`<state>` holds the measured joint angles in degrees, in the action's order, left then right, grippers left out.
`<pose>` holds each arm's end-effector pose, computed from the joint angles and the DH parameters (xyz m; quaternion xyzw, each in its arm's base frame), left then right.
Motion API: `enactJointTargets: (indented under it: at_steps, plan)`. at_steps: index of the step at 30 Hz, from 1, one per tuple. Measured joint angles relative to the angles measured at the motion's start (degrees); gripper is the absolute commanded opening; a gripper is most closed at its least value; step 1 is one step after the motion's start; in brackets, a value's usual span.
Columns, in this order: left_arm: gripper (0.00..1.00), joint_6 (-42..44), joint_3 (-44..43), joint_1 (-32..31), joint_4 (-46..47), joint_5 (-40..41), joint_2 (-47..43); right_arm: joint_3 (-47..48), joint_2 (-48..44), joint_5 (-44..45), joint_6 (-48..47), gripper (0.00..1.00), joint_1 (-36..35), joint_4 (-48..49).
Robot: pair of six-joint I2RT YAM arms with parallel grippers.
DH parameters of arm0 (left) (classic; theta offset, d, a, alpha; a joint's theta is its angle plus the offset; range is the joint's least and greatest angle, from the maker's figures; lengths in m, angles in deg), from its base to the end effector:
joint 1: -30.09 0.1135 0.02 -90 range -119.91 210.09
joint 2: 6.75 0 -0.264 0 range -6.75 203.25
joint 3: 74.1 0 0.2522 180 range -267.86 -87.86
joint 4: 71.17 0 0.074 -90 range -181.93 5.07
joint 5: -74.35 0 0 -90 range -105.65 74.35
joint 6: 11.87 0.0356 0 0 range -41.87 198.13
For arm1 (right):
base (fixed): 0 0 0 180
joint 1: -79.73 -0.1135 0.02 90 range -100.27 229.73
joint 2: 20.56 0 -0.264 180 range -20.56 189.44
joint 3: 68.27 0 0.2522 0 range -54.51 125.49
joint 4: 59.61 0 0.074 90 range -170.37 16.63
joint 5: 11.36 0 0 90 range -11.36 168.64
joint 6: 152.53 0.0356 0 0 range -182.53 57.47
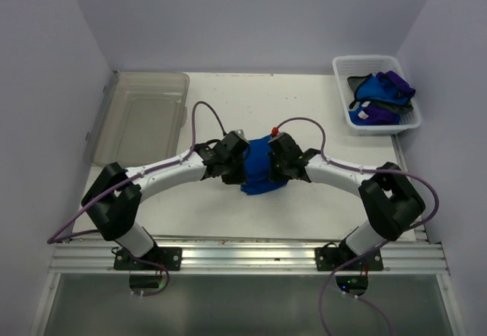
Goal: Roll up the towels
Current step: Roll the towel
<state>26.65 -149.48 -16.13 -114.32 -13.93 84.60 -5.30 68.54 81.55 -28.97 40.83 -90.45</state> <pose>0.2256 -0.2339 0.2140 -0.0482 0.9626 -0.1909 0.1861 0.2362 0.1882 0.1745 -0.0374 0.9577 0.1483 0.2436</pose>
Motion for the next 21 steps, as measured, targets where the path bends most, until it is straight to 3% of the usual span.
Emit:
enactJointTargets:
  at_steps: [10, 21]
  plan:
    - [0.11, 0.04, 1.73, -1.97, 2.84, -3.65, 0.81, 10.19, 9.05, 0.57, 0.04, 0.02, 2.27, 0.20]
    - [0.12, 4.22, -1.11, -0.98, 3.65, -6.05, 7.50, 9.73, 9.09, 0.59, 0.09, 0.02, 4.61, 0.00]
